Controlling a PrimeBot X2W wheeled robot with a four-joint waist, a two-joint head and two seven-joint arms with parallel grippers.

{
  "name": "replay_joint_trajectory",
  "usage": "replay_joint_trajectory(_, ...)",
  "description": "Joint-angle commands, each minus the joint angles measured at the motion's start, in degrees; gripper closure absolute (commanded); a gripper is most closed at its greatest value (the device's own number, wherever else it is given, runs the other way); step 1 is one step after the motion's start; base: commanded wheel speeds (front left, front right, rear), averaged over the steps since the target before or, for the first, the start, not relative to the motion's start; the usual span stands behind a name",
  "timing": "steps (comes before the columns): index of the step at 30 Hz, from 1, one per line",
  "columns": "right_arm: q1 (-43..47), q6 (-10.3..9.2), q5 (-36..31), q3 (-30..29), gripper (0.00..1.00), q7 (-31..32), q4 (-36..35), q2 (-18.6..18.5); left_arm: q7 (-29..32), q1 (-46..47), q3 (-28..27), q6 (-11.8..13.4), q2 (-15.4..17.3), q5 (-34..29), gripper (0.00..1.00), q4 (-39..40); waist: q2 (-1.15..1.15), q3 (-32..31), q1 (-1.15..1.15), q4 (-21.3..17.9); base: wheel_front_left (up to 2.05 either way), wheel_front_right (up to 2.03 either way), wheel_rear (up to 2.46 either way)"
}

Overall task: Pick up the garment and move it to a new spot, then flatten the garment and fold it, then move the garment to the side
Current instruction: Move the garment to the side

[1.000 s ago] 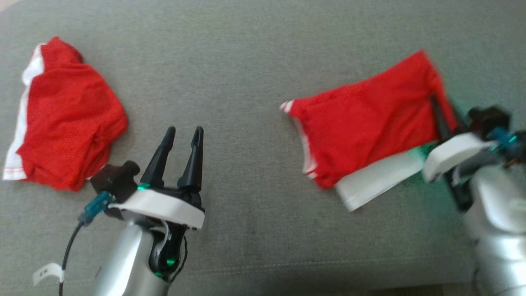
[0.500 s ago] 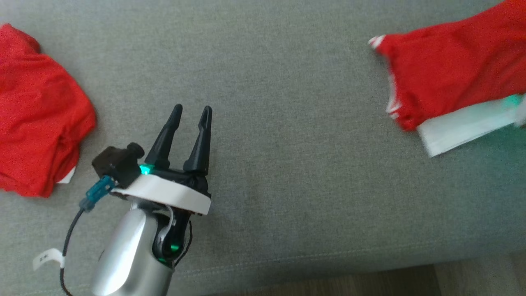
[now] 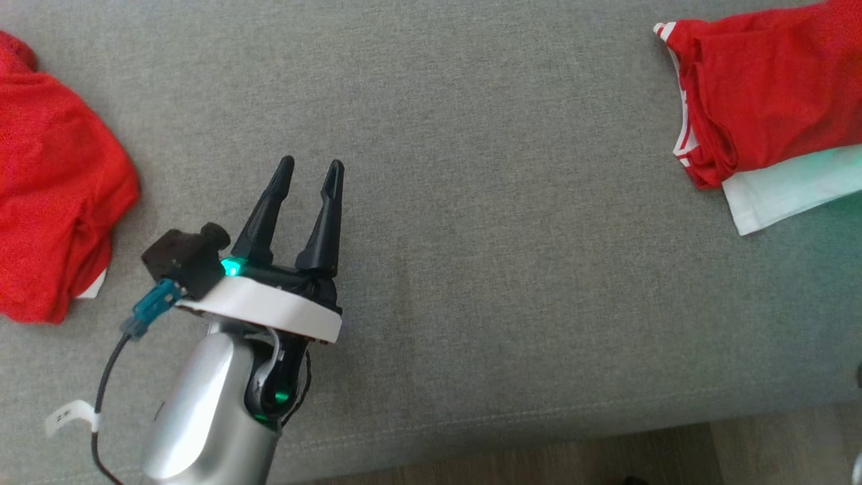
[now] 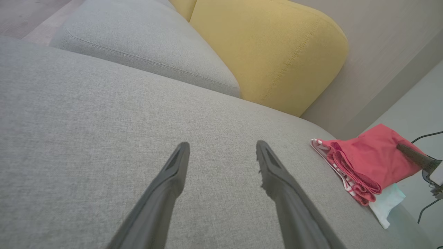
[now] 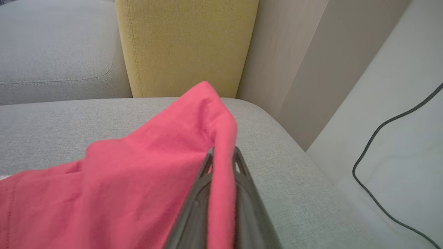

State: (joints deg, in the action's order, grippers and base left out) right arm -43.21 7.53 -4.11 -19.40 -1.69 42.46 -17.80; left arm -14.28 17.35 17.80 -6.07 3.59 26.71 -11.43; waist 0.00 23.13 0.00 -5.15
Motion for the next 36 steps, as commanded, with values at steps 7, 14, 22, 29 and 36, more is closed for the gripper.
replay_joint_trajectory(7, -1.74, -0.04, -0.07, -0.27, 0.73, -0.5, -3.05, 1.44, -0.12, 1.75, -1.41, 0.34, 1.34, -0.1, 0.0, 1.81, 0.0, -0.31, 0.0, -0.33, 0.0, 0.0, 0.0)
replay_joint_trajectory(14, -1.29, -0.04, 3.16, 2.18, 0.0, 0.08, -4.68, 1.96, -0.19, 1.41, -1.11, 0.43, 1.24, 0.47, 0.0, 0.9, 0.0, -2.29, 0.0, 0.08, 0.0, 0.0, 0.0)
replay_joint_trajectory(22, 1.16, -0.04, 6.06, 8.98, 0.0, -0.11, -12.17, 3.61, -0.52, 0.49, -0.52, 0.48, 0.38, 1.57, 0.0, -0.79, 0.0, -7.36, 0.0, 2.33, 0.0, 0.0, 0.0)
replay_joint_trajectory(29, 8.35, -0.04, 9.3, 16.26, 0.0, -0.15, -20.47, 7.06, -0.68, -1.12, -0.8, 0.87, -0.22, 2.38, 0.0, -1.82, 0.0, -12.82, 0.0, 4.78, 0.0, 0.0, 0.0)
replay_joint_trajectory(36, 17.92, -0.04, 11.18, 20.46, 0.0, -2.19, -27.58, 10.42, -0.71, -4.05, -1.6, 1.13, -0.52, 2.22, 0.0, -1.74, 0.0, -16.65, 0.0, 6.56, 0.0, 0.0, 0.0)
